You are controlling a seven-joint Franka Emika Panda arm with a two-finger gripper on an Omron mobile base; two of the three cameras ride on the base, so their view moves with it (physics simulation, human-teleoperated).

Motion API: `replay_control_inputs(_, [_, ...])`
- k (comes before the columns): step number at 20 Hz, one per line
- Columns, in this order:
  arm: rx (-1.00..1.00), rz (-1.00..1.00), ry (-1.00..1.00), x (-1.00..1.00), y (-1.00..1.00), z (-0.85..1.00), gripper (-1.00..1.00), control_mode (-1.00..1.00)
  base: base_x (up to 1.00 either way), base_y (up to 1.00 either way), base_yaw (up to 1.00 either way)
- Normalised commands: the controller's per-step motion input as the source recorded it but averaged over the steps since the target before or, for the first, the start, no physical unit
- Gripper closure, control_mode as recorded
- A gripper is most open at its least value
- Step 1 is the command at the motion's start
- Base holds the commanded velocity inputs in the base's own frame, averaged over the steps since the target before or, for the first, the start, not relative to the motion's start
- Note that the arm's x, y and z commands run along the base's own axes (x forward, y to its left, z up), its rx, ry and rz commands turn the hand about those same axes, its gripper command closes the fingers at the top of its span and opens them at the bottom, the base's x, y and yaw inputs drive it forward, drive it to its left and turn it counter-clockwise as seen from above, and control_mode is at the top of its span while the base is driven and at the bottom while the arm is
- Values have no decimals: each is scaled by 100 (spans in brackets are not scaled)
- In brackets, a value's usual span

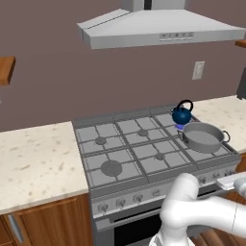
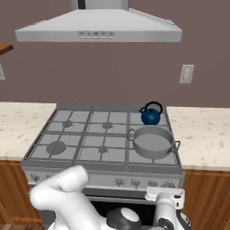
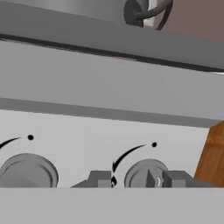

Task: Pick the kettle from the cabinet and place it on a stove burner. Then pick the pot from the counter and place it on another stove burner. Finally, turn both burners on.

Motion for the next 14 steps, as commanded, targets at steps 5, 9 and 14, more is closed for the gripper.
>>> replay_control_inputs(5, [-2, 78, -50, 0, -62, 0, 100, -100, 0, 0, 0])
replay_control_inputs(9, [-1, 80, -51, 0, -57, 0, 100, -100, 0, 0, 0])
replay_control_inputs(14, [-1, 80, -52, 0, -56, 0, 100, -100, 0, 0, 0])
